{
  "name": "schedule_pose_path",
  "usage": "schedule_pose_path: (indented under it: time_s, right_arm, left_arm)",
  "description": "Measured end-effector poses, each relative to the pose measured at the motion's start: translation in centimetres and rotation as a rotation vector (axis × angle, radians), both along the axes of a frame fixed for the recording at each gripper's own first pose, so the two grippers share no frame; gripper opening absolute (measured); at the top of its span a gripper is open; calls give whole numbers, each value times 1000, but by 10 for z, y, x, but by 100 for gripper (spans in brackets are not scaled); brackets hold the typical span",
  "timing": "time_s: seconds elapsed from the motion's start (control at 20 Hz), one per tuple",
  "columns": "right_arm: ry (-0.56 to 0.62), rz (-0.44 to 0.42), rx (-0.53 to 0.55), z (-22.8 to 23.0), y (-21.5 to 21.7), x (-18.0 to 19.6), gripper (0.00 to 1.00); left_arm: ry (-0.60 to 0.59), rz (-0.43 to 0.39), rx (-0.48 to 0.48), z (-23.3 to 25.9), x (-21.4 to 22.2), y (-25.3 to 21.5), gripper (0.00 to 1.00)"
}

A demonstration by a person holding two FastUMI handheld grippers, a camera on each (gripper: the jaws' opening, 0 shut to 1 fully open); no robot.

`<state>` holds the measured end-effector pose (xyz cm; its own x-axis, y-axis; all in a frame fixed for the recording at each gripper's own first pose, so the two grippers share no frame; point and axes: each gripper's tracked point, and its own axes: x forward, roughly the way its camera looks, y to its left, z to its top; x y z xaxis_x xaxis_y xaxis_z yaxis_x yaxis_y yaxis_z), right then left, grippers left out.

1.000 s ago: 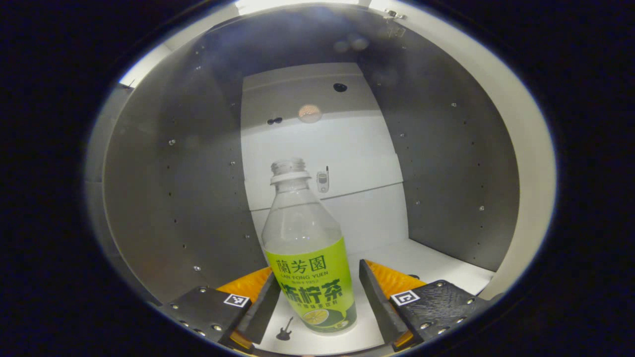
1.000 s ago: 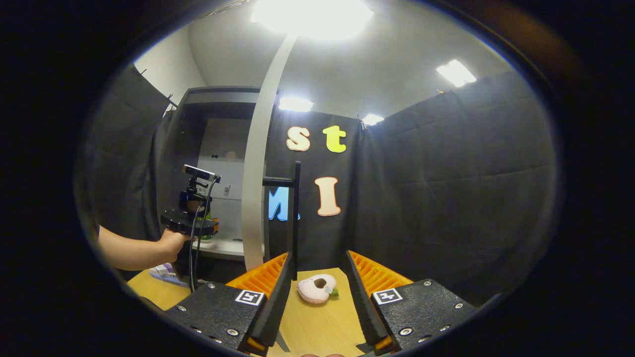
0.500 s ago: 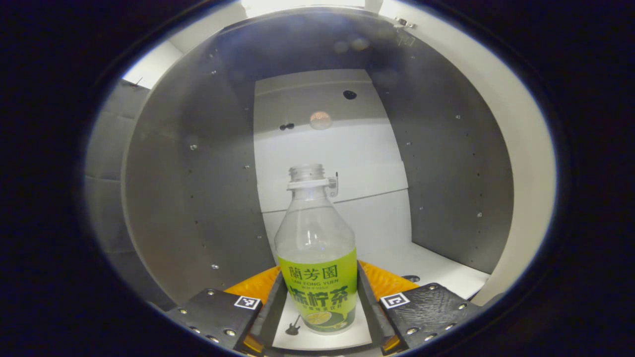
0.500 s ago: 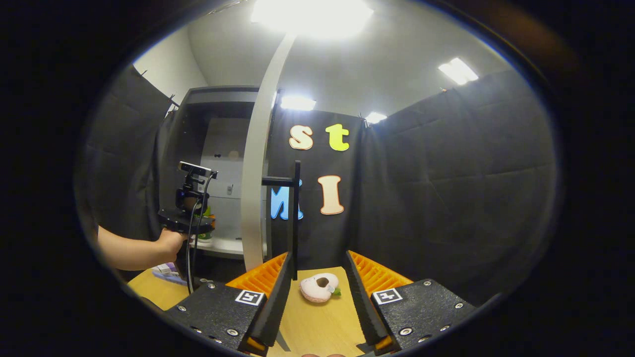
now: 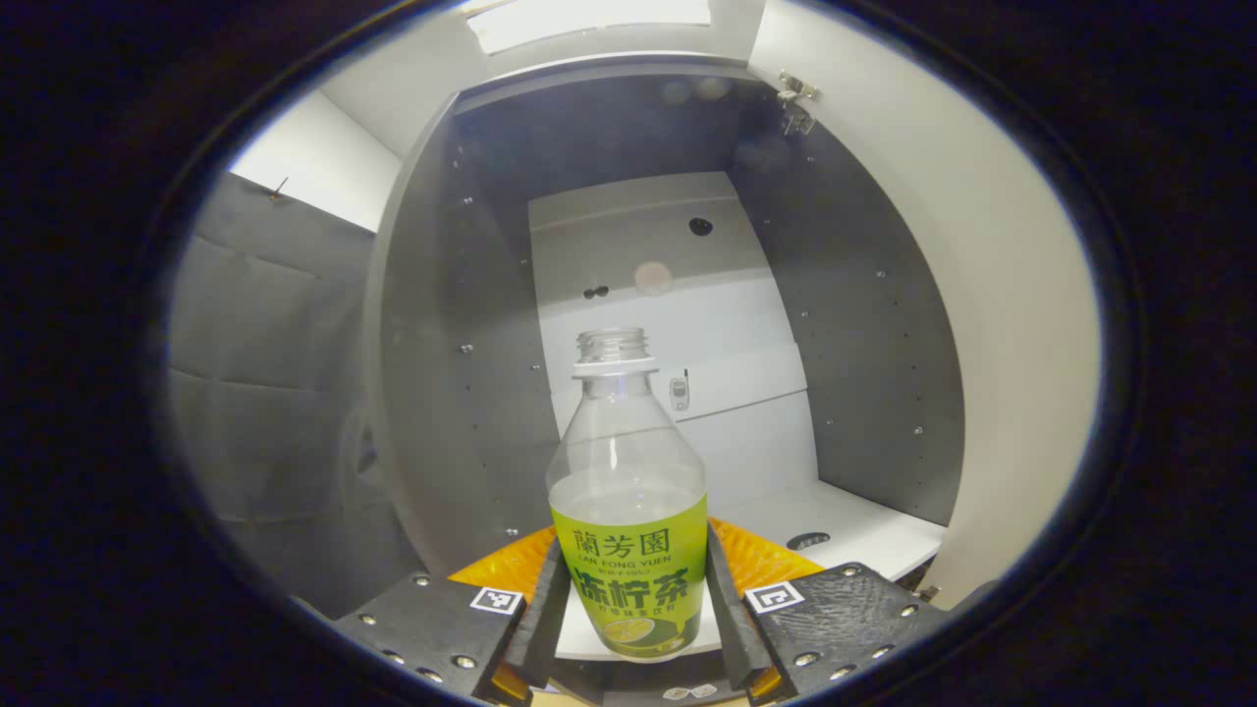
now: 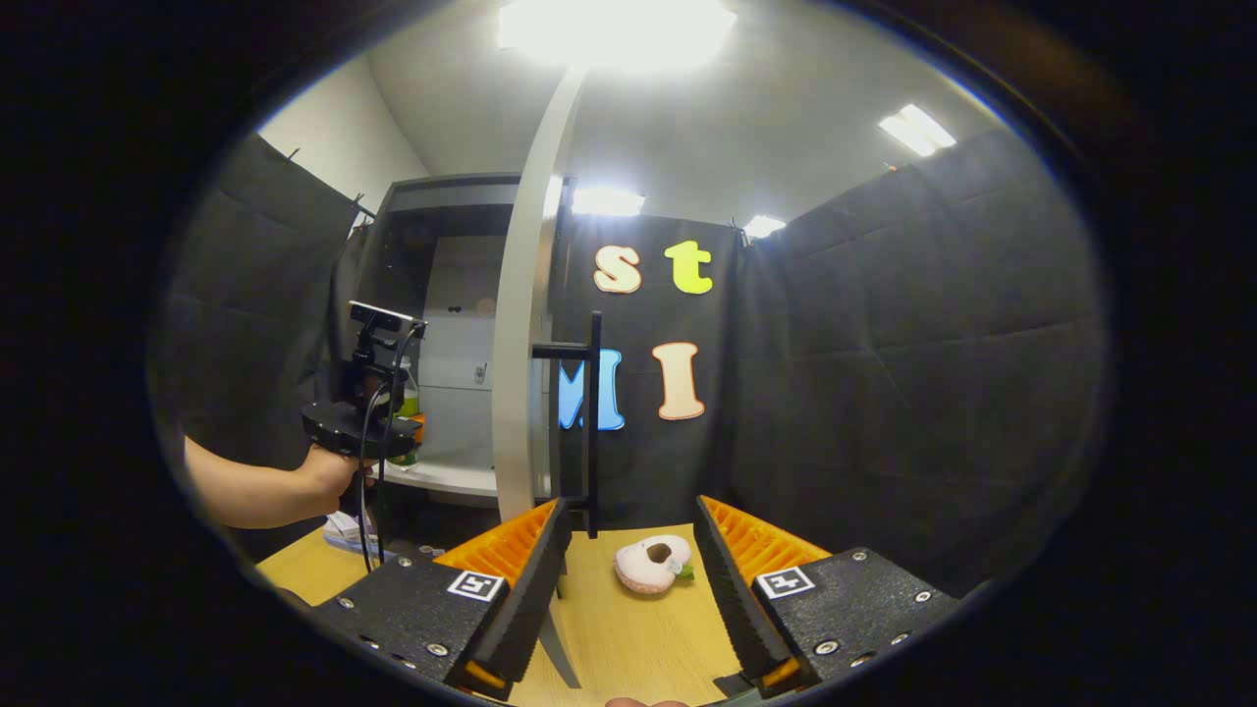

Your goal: Open the cabinet door with the right hand, grasp the bottle in the cabinet with the left hand and place it on the coaster, then close the cabinet door with the right hand.

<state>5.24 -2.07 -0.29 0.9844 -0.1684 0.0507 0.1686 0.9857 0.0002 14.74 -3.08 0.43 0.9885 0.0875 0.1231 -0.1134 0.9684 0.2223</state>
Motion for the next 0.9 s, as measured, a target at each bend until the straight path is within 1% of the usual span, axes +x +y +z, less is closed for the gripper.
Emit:
schedule_pose_path:
  time_s: [0.05,0.2,0.35,0.4,0.45,0.5,0.55,0.6,0.7,0.75,0.85,0.9]
  right_arm:
    - [3,13,-4,0,1,-2,78]
    - [13,54,-13,-5,4,-8,82]
    - [21,87,4,-9,3,-13,87]
    - [36,99,5,-13,3,-13,87]
    - [50,119,3,-20,6,-14,89]
    - [60,136,0,-23,9,-16,89]
    - [62,155,-3,-24,12,-19,88]
    - [60,176,-5,-27,16,-22,90]
    - [56,225,-5,-30,24,-26,90]
    - [64,244,-11,-34,28,-28,90]
    - [84,285,-31,-44,36,-31,90]
    - [106,302,-51,-52,39,-33,90]
  left_arm:
    - [1,2,-8,-1,-7,1,63]
    - [2,11,-49,-4,-35,7,71]
    - [-18,34,-41,-1,-69,12,71]
    - [1,36,-48,-5,-76,11,71]
    - [15,43,-61,-12,-87,15,71]
    - [17,53,-71,-14,-96,19,63]
    - [14,67,-78,-16,-107,25,63]
    - [10,84,-85,-16,-115,27,63]
    - [14,112,-106,-28,-145,34,63]
    - [7,120,-112,-32,-160,37,71]
    - [4,137,-95,-41,-184,40,63]
    - [12,156,-77,-48,-197,42,63]
